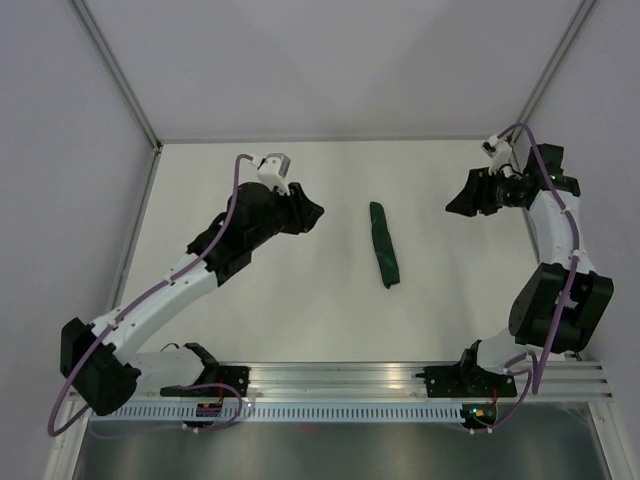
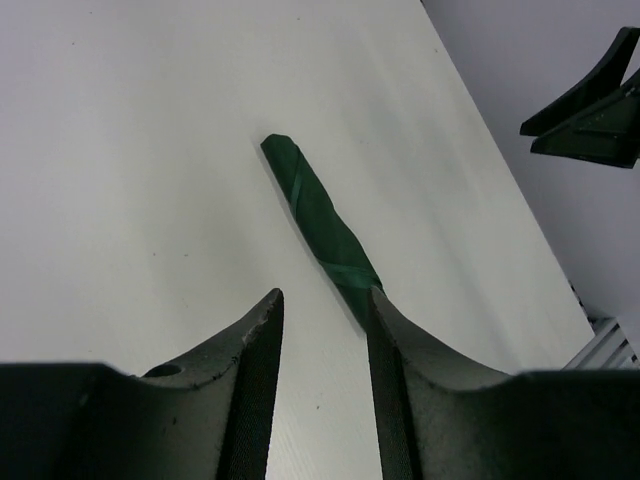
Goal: Fold the napkin, place the utensils inside, and roll it up
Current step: Reset both arms
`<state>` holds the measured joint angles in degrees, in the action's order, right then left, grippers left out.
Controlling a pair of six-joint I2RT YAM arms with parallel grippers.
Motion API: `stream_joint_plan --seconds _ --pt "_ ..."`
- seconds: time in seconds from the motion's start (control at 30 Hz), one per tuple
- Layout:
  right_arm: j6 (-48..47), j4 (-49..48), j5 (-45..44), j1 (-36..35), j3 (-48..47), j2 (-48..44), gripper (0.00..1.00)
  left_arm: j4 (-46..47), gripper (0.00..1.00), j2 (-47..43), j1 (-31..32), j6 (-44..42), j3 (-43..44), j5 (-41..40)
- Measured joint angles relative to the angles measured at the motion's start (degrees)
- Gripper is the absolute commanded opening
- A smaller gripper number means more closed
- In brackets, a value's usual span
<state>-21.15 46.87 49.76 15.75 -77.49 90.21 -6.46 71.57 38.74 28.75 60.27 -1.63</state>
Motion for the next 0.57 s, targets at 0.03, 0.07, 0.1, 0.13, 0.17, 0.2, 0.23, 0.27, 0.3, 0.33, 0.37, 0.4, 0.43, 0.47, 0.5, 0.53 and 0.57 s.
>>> stream_joint_plan --seconds 0.03,0.07,0.1,0.13,0.17,0.2,0.23,0.27,0.3,0.33,0.37,0.4,0.43,0.47,0.5,0.53,0.57 --pt "0.1 0.0 0.1 0.9 0.1 -1.0 0.63 -1.0 0.45 -2.8 0.0 -0.4 -1.1 -0.1" --pt "0.2 -0.1 0.2 2.0 0.2 -2.1 0.64 -1.8 0.45 -5.5 0.0 -0.8 -2.3 -0.2" --pt "0.3 -0.2 0.2 3.1 0.5 -3.4 0.65 -2.8 0.46 -7.9 0.0 -1.1 -3.4 -0.4" --pt "0.5 -0.6 0.4 4.1 1.0 -4.8 0.72 -3.7 0.46 -10.2 0.0 -1.5 -4.3 -0.6" --pt "0.9 -0.8 0.4 5.1 1.5 -6.2 0.72 -4.8 0.46 -11.9 0.0 -1.8 -5.1 -0.9" --pt "1.1 -1.1 0.4 5.9 2.1 -7.6 0.73 -5.8 0.46 -13.4 0.0 -2.0 -5.7 -1.0" --pt "1.5 -1.5 0.3 6.5 2.6 -8.9 0.73 -6.6 0.46 -14.5 0.0 -2.3 -6.2 -1.1" --pt "1.8 -2.1 0.2 7.2 3.3 -10.1 0.74 -7.2 0.47 -15.1 0.0 -2.3 -6.5 -1.2" --pt "2.3 -2.8 0.0 7.7 4.0 -11.2 0.75 -7.7 0.47 -15.8 -0.1 -2.5 -7.0 -1.2" --pt "2.7 -3.5 -0.1 8.0 4.5 -12.0 0.75 -8.2 0.47 -16.2 -0.1 -2.7 -7.5 -1.2" --pt "3.3 -4.2 -0.2 8.3 5.3 -13.0 0.76 -8.6 0.47 -16.5 -0.1 -2.7 -7.8 -1.2" --pt "3.9 -5.0 -0.3 8.6 6.1 -13.8 0.76 -9.0 0.47 -16.6 -0.1 -2.8 -8.2 -1.2" --pt "4.5 -5.8 -0.4 8.8 6.7 -14.4 0.77 -9.7 0.47 -16.7 -0.2 -2.9 -8.3 -1.2" --pt "5.0 -6.4 -0.5 8.9 7.1 -14.9 0.77 -10.0 0.47 -16.7 -0.2 -3.0 -8.5 -1.2" --pt "5.5 -7.1 -0.7 9.0 7.5 -15.2 0.77 -10.3 0.47 -16.7 -0.2 -3.0 -8.6 -1.2" --pt "5.8 -7.5 -0.7 9.1 7.7 -15.4 0.78 -10.6 0.47 -16.7 -0.2 -3.1 -8.7 -1.2" --pt "6.3 -7.9 -0.8 9.2 7.7 -15.4 0.79 -11.0 0.47 -16.7 -0.2 -3.1 -8.7 -1.2"
